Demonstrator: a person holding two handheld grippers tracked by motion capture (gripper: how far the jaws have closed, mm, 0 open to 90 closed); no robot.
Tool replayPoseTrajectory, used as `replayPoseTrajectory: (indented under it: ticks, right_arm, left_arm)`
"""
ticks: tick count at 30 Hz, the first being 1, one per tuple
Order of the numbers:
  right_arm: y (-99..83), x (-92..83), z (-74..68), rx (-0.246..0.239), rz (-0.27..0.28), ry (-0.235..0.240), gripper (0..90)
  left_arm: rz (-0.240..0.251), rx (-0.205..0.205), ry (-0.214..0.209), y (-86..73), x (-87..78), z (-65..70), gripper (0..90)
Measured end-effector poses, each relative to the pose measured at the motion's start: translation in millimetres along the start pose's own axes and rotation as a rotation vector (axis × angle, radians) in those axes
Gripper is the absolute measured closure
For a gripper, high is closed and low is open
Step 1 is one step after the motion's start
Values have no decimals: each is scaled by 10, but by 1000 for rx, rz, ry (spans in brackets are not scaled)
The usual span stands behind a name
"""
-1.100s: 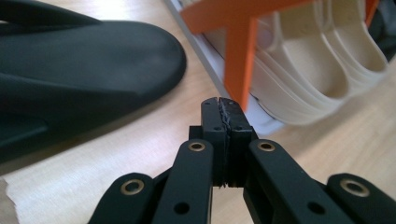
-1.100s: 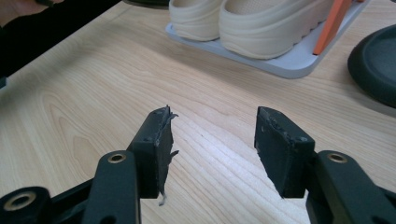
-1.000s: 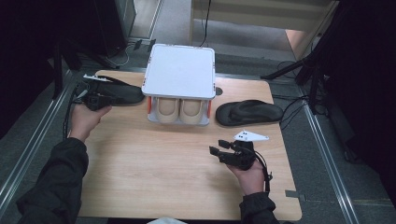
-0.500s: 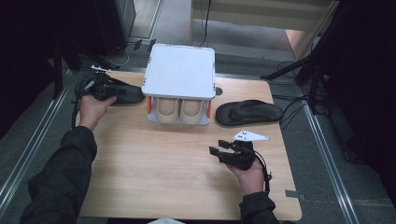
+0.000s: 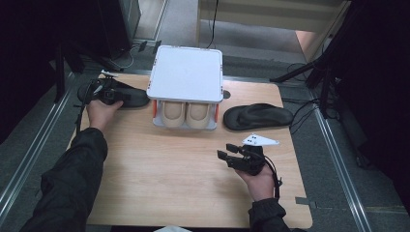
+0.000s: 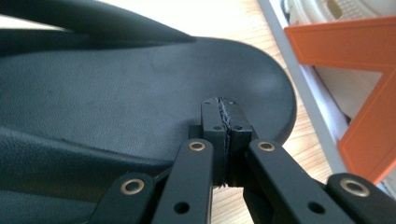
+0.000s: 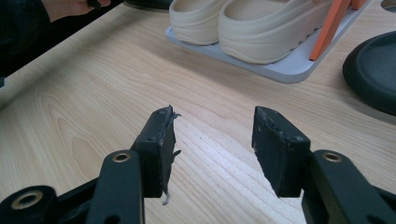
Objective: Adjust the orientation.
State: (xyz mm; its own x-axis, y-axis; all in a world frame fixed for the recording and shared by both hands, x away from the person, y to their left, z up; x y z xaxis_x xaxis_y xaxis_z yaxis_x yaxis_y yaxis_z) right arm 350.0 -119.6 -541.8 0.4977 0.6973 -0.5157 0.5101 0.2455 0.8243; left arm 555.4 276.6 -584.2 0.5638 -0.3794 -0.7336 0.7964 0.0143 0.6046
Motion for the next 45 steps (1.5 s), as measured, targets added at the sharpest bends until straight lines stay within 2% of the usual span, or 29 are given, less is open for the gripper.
replayPoseTrajectory:
  ticks: [1,11,24,29,35,39,45]
  right_arm:
    - [-5,0,-2,0,-3,1,501]
    - [-23,9,-18,-2,-14,-3,501]
    - [-26,41,-31,-15,-25,-3,506]
    - [-12,53,-26,-24,-24,-12,504]
    - [12,86,-36,-28,-23,-4,505]
    - [28,102,-49,-37,-24,1,507]
    - [37,133,-85,-47,-34,9,512]
  left_arm:
    - [5,-15,-9,-6,-1,0,900]
    - [-11,8,-17,-123,-86,18,900]
    - [-47,52,-32,-473,-296,63,900]
    - [-40,42,-54,-589,-387,46,900]
    - [-40,44,-44,-700,-487,10,900]
    - [-39,16,-58,-776,-562,-25,900]
    - [-38,-1,-46,-859,-657,-90,900]
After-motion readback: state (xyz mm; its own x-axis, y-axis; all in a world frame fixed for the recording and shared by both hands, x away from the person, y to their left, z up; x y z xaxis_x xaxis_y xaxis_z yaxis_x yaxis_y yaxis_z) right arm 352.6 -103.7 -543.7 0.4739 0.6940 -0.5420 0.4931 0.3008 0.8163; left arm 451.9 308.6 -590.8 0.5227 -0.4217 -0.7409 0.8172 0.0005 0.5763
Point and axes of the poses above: each handheld gripper's, and its own axes: x roughly forward along the jaws, y roughly out of its top, z roughly to its right, the point moved 10 cm from there along x, roughly forward along the jaws, and after that the axes turned 2 degrees about -x, right-handed, at the moved point
